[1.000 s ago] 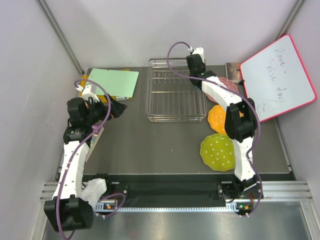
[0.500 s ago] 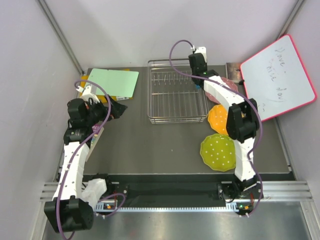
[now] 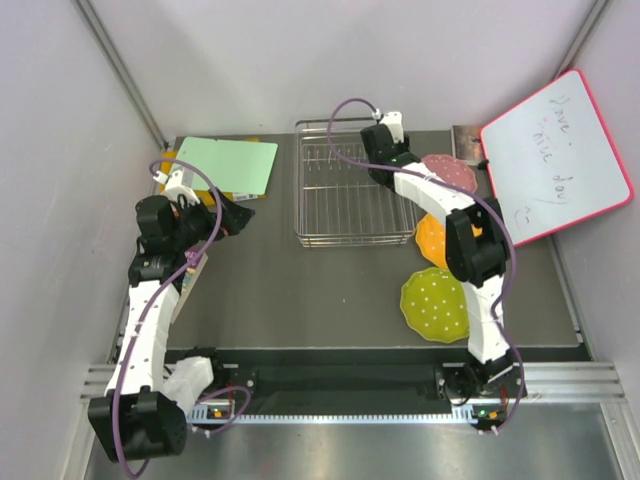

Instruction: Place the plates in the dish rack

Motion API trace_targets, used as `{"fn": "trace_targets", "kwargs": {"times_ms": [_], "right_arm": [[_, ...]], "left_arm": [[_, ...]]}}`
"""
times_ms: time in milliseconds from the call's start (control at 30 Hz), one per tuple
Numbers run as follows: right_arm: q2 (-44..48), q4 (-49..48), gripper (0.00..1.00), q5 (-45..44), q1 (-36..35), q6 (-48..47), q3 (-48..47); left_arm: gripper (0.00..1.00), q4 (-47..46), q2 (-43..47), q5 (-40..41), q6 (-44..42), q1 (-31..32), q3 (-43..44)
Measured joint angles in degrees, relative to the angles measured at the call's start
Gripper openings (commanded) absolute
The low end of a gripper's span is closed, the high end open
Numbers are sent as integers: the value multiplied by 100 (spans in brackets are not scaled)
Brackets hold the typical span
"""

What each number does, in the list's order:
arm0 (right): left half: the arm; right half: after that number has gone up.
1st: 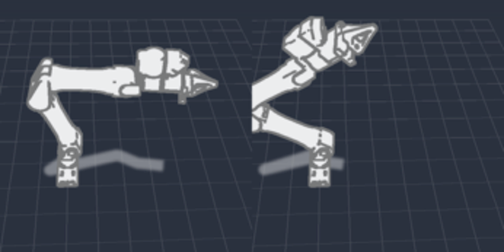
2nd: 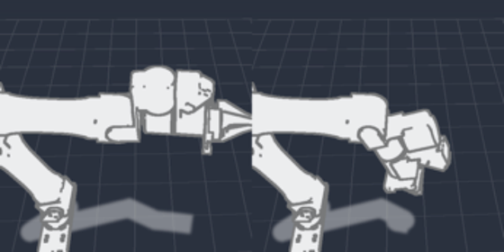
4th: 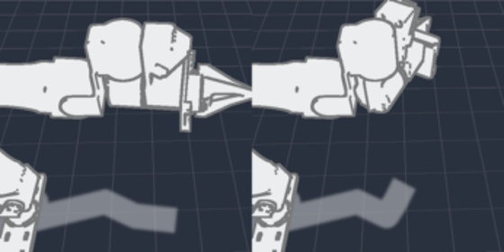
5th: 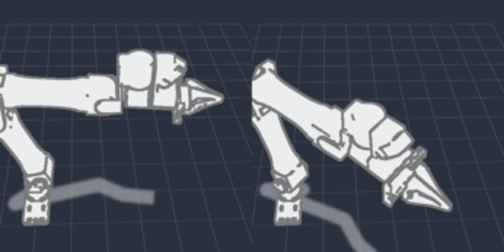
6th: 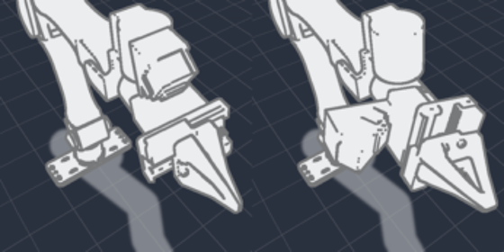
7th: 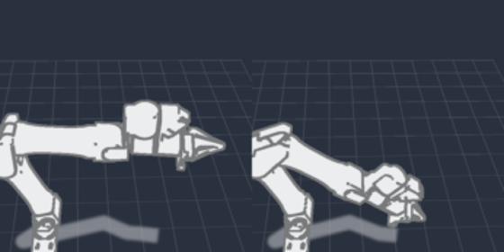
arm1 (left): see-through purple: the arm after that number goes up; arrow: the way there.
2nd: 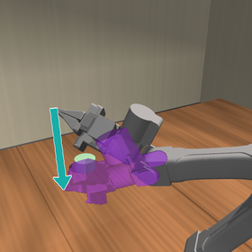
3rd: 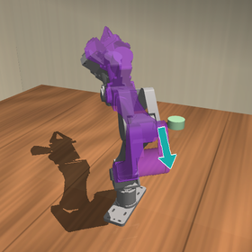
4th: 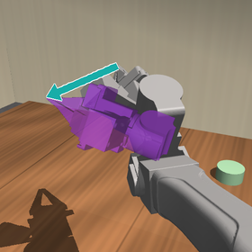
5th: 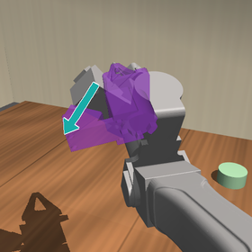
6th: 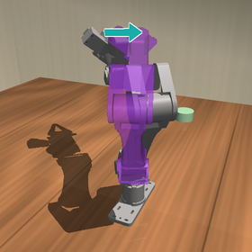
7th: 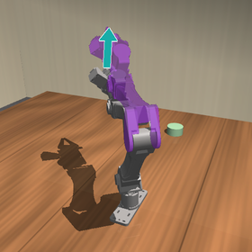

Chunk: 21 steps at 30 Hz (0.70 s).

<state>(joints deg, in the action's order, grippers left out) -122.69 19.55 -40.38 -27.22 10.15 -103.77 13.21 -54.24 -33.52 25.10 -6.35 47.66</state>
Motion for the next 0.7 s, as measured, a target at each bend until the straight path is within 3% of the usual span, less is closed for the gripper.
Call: {"fn": "trace_targets", "kwargs": {"times_ms": [367,567,700], "right_arm": [[31,39,48,63,42,-118,280],[476,210,71,726,22,-494,120],[1449,286,75,1172,-55,-848,63]], "left_arm": [[99,7,98,9,-74,0,-2],[99,4,133,-17,-127,0,11],[99,4,122,-151,-286,7,177]]}}
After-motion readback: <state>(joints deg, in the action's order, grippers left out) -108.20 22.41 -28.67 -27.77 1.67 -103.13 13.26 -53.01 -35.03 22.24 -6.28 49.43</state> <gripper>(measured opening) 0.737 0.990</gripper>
